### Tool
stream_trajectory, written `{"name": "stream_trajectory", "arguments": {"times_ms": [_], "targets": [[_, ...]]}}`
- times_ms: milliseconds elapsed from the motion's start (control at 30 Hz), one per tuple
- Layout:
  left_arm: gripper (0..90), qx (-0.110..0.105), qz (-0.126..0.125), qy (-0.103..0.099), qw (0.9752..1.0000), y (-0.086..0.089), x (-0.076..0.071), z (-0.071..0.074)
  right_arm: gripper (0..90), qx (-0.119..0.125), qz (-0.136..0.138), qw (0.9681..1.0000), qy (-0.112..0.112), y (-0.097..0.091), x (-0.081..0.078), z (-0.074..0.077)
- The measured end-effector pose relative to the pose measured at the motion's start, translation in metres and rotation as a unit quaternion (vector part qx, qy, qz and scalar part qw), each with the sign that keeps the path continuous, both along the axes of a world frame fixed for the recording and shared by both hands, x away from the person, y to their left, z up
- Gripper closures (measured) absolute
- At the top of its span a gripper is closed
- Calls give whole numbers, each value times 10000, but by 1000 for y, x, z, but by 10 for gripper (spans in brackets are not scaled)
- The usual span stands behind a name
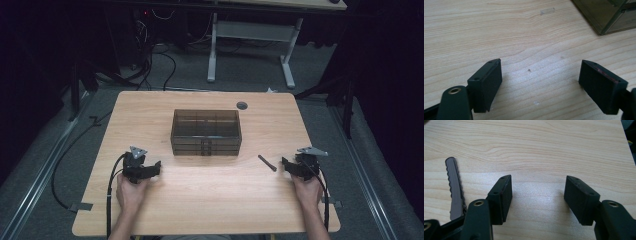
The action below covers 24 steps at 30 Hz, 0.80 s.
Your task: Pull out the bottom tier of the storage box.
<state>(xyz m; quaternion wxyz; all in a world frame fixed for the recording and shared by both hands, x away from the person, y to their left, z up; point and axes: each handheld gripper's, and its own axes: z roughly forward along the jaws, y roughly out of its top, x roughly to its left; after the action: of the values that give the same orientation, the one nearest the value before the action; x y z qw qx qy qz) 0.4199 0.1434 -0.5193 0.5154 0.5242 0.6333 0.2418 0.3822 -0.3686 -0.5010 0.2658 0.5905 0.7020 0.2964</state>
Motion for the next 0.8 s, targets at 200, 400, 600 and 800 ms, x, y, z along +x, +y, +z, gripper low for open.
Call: {"name": "stream_trajectory", "arguments": {"times_ms": [200, 400, 600, 800], "targets": [[197, -27, -4, 14, 10000, 1, 0, 0, 382, 14, 21, 10000, 12, 0, 0, 0], [198, -16, -12, 13, 10000, 1, 0, 0, 338, 31, 170, 9998, 52, 0, 1, 0], [204, -8, 6, -6, 10000, 0, 0, 0, 384, 45, 366, 9993, 38, -2, -4, 0], [210, 3, 26, -16, 10000, 0, 0, 0, 401, 58, 307, 9995, 22, -2, -4, 0]]}}
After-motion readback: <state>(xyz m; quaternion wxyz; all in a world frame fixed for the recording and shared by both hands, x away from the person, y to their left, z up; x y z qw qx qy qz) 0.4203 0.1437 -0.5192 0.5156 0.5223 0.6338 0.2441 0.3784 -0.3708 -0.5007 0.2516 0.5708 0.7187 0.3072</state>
